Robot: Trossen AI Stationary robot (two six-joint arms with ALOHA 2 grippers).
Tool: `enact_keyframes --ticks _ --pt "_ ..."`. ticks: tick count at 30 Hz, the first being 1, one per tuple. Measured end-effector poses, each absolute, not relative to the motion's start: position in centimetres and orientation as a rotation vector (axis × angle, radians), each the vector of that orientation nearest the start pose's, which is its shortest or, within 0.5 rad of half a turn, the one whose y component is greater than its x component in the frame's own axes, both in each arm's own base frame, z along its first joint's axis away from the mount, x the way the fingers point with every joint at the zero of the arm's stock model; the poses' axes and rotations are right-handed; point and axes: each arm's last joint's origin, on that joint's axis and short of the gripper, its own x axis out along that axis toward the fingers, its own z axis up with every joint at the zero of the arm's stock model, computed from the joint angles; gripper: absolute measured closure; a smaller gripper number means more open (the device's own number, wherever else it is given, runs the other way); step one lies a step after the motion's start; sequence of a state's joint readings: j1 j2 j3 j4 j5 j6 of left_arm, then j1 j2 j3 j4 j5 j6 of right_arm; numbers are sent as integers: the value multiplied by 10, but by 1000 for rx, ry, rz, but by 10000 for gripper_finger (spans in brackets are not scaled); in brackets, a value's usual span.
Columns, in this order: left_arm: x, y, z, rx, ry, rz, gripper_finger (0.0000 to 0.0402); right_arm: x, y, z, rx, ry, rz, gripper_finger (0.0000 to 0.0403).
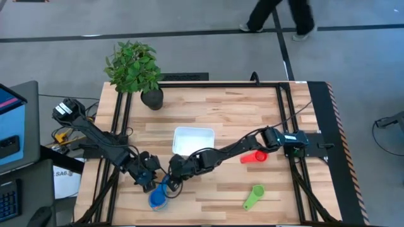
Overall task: Nest measuring cups in basket
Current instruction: Stack the blue measuring cup into the orange measuring cup, then stack the red measuring cup into the light blue measuring cup
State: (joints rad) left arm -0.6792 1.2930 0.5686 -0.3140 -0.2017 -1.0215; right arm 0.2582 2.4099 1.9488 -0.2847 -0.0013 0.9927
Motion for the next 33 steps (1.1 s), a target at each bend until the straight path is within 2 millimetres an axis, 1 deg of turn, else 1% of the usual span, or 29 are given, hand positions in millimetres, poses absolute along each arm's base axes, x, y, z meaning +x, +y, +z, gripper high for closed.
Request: enact_keyframes --ticks 4,9,13,15,17,19,21,23,24,25,26,28,30,32,33 --pt "179 -136 161 -472 978 46 320 522 125 161 865 763 -116 316" --pt "182 -138 163 -466 931 22 320 523 119 162 835 755 -102 316" --pt "179 -137 162 -481 981 24 320 521 117 163 827 787 -105 316" --pt "175 -135 162 -506 1026 37 320 515 117 170 814 818 -124 316" --pt "171 -133 165 -526 1054 42 320 515 117 179 813 795 -123 316" --pt "166 -130 171 -549 1064 47 320 504 119 194 778 833 -143 316" --pt "162 -126 179 -560 1052 49 320 501 122 206 755 807 -156 316" --pt "158 -122 192 -556 1011 50 320 483 124 221 675 871 -211 316" --pt "156 -120 199 -551 977 50 320 476 125 225 627 900 -248 316" --pt "154 -117 205 -538 943 54 320 473 124 231 608 888 -261 316" --pt "151 -114 210 -528 908 60 320 466 122 237 581 914 -297 316" --pt "149 -109 222 -533 822 65 320 444 119 244 493 1007 -394 316" --pt "145 -104 230 -534 753 72 320 431 116 253 486 1009 -440 316" --pt "143 -100 237 -536 696 73 320 410 114 257 441 1067 -500 316" --pt "142 -99 239 -530 678 79 320 401 114 259 447 1073 -512 316"
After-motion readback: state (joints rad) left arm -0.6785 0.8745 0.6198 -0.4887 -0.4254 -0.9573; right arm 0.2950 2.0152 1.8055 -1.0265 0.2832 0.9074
